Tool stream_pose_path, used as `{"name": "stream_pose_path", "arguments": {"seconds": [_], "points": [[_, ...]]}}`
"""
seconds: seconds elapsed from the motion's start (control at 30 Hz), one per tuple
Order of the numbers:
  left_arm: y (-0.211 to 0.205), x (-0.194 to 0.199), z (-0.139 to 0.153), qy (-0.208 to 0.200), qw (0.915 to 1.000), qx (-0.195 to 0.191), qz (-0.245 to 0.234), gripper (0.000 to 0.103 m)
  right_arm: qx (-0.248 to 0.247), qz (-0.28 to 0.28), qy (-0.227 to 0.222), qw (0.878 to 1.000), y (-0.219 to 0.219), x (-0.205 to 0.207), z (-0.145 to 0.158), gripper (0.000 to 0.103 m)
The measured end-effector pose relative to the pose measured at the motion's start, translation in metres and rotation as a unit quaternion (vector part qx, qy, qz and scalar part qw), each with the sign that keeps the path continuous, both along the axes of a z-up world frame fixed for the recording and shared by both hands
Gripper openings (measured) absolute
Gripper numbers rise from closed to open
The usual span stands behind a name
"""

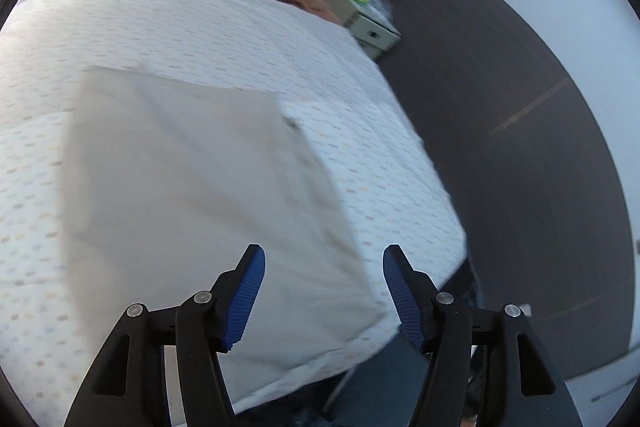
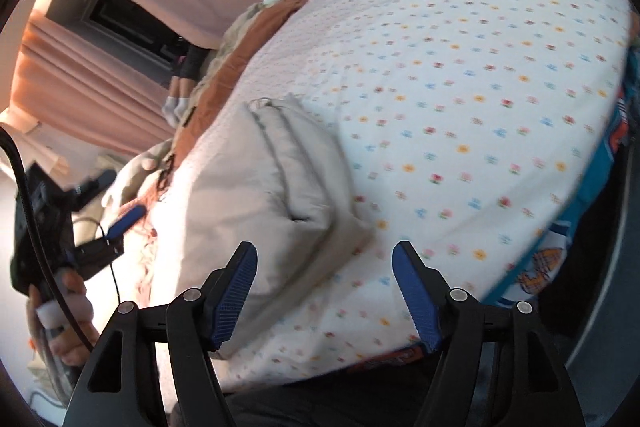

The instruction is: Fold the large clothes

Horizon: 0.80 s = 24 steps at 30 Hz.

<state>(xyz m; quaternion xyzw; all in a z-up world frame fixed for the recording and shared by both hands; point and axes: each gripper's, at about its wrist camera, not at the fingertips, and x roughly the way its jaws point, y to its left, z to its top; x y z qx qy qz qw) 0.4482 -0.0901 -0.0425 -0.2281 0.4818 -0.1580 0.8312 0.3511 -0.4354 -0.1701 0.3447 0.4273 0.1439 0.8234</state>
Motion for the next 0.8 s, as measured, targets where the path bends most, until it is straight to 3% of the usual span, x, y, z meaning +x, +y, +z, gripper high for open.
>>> {"name": "stream_pose_path", "arguments": {"seconds": [0.37, 0.47, 0.53, 0.63, 0.8], "points": [[0.084, -0.045, -0.025, 0.031, 0.9927, 0.047, 0.106, 0.063, -0.012, 0.015, 0.013, 1.000, 0.033, 0.040, -0.016, 0.069], [0.097, -0.054, -0.038, 0.049, 0.9902, 0.058, 0.117, 0.063, -0.018, 0.013, 0.022, 1.000, 0.036, 0.047, -0.024, 0.054], [0.103, -0.059, -0.049, 0.064, 0.9887, 0.057, 0.123, 0.063, -0.015, 0.010, 0.019, 1.000, 0.034, 0.049, -0.025, 0.031], [0.108, -0.061, -0.063, 0.079, 0.9872, 0.055, 0.127, 0.063, -0.005, 0.010, -0.004, 1.000, 0.027, 0.047, -0.021, 0.014], [0.103, -0.061, -0.077, 0.092, 0.9865, 0.053, 0.125, 0.063, -0.001, 0.003, -0.026, 1.000, 0.018, 0.039, -0.014, 0.009]]}}
